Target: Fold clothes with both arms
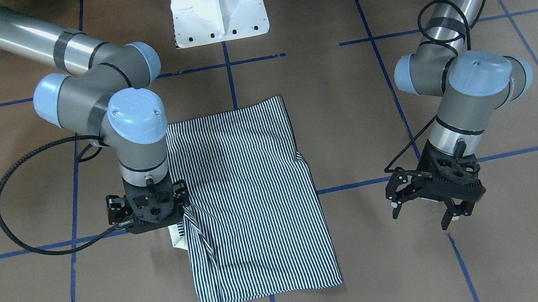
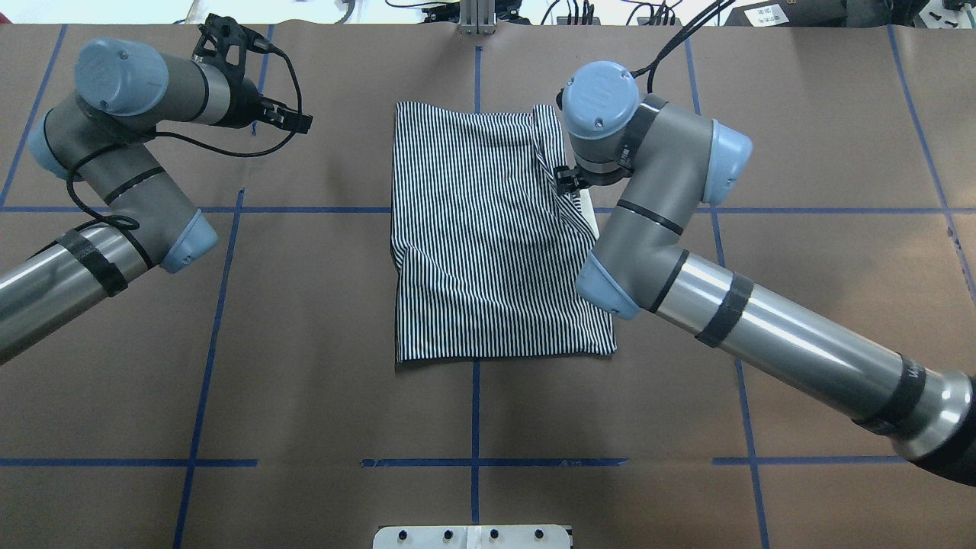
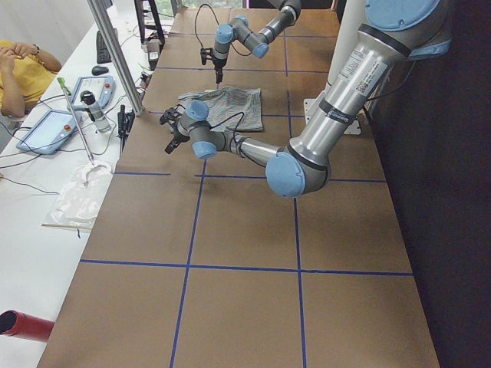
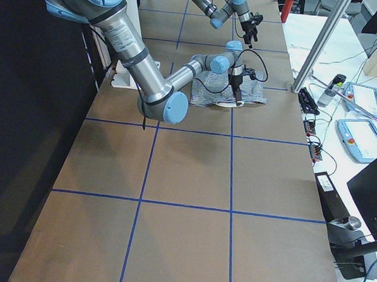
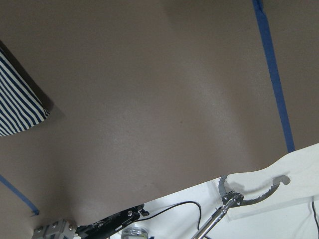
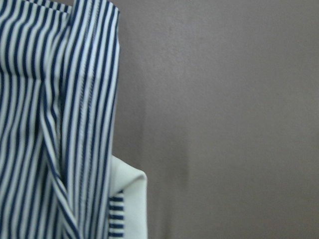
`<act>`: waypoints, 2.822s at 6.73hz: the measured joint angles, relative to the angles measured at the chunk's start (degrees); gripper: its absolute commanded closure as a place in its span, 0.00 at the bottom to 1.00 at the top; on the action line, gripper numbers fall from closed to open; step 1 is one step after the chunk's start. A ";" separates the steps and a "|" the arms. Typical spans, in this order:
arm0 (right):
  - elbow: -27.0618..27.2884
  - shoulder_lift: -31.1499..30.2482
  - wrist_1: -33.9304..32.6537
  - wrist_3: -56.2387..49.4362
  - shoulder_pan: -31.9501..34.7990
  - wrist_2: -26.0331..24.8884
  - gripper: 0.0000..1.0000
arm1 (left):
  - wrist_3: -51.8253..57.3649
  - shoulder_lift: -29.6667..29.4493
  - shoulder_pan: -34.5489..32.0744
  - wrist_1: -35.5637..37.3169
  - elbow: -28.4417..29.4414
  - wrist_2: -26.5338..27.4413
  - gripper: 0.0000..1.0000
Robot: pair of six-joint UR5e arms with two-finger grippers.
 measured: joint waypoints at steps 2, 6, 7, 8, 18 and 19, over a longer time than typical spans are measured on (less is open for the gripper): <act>-9.52 6.60 4.11 3.60 -0.03 0.70 0.01 | -0.02 0.03 -0.04 -0.09 -0.81 0.18 0.00; -15.24 7.98 8.13 2.01 0.43 0.62 0.01 | -0.06 0.22 -0.13 -0.06 -1.59 0.29 0.00; -15.41 7.84 7.53 0.63 0.92 0.64 0.01 | -0.06 0.26 -0.13 -0.06 -1.73 0.27 0.00; -15.46 7.67 5.98 -1.76 1.84 0.68 0.01 | -0.03 0.31 -0.10 -0.05 -1.80 0.26 0.00; 15.15 -22.63 29.69 19.24 6.77 12.49 0.04 | -22.48 9.05 7.77 4.49 -22.67 -2.24 0.00; 18.70 -27.75 35.91 28.68 5.28 11.29 0.06 | -29.28 11.64 12.21 4.87 -27.17 0.26 0.00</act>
